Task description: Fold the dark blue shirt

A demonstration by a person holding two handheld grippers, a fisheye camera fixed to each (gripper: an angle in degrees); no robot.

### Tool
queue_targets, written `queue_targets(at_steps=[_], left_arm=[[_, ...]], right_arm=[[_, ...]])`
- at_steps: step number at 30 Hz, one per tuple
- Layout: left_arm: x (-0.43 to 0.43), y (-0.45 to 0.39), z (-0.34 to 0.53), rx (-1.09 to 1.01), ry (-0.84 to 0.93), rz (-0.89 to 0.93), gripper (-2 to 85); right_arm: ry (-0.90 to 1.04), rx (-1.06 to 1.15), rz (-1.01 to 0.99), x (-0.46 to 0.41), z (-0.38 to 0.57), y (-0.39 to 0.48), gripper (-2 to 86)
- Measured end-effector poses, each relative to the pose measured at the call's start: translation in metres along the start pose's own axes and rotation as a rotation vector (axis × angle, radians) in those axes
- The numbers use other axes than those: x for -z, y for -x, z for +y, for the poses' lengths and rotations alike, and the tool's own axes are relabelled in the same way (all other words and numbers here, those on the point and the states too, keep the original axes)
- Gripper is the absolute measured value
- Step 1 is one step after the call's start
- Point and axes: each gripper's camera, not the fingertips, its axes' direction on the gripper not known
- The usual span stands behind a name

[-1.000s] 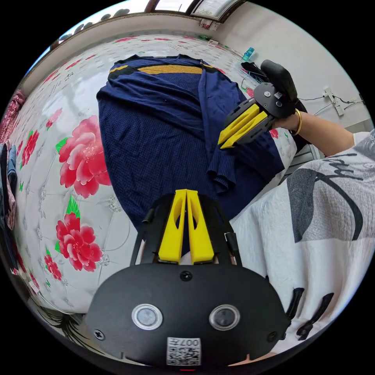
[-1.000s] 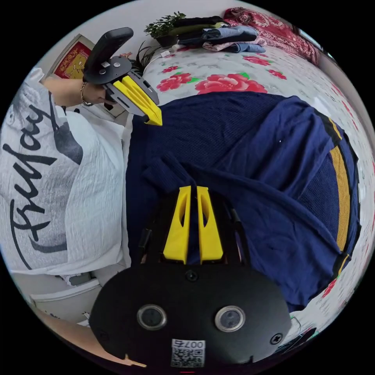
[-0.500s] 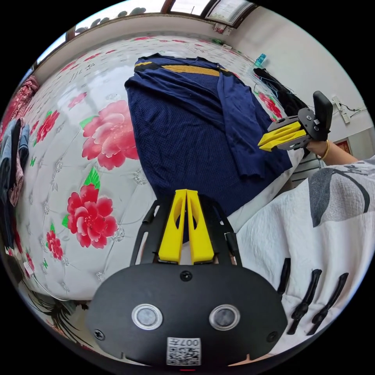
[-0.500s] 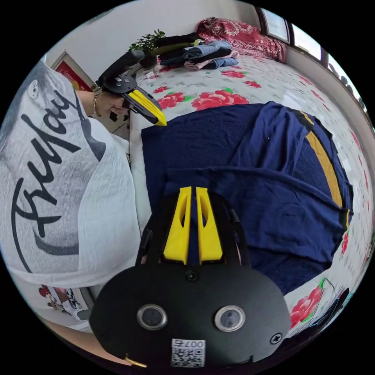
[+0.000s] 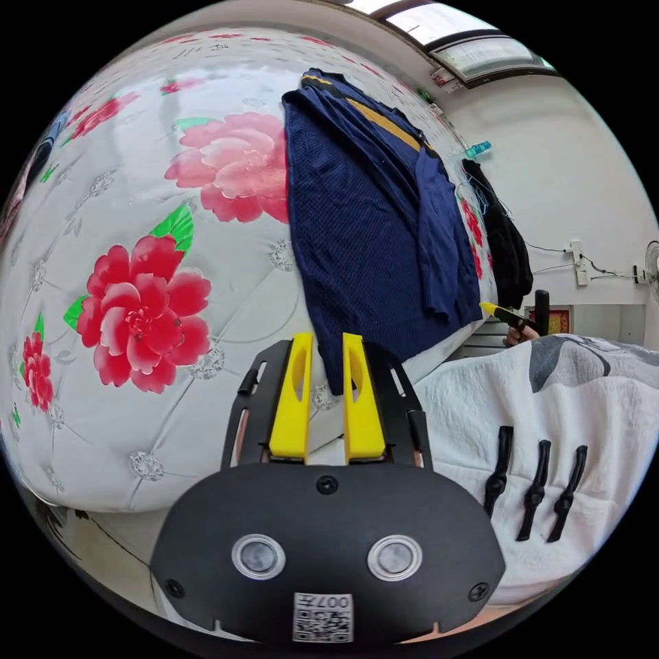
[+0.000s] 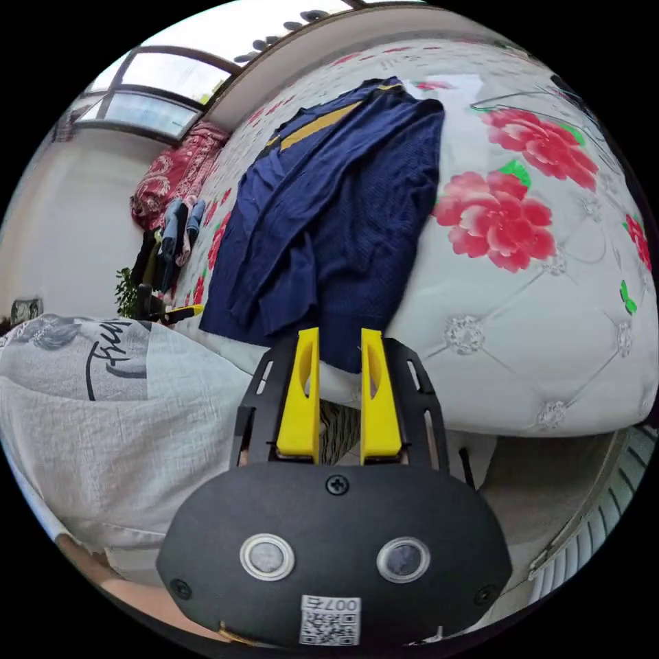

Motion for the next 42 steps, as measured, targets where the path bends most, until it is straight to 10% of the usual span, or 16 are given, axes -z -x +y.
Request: queue_targets(at_steps=[24,42], left_arm=[[0.02,0.078,-0.078,0.001,0.209,0.364,-0.4],[0.153,0.092,-0.301,-0.021,-0.184,0.617,-0.8]], right_arm=[[0.184,0.002,-0.438,-0.021,0.004,-0.153,0.5],[-0.228,-0.066,-0.746,0.104,-0.132,-0.229,0.1]])
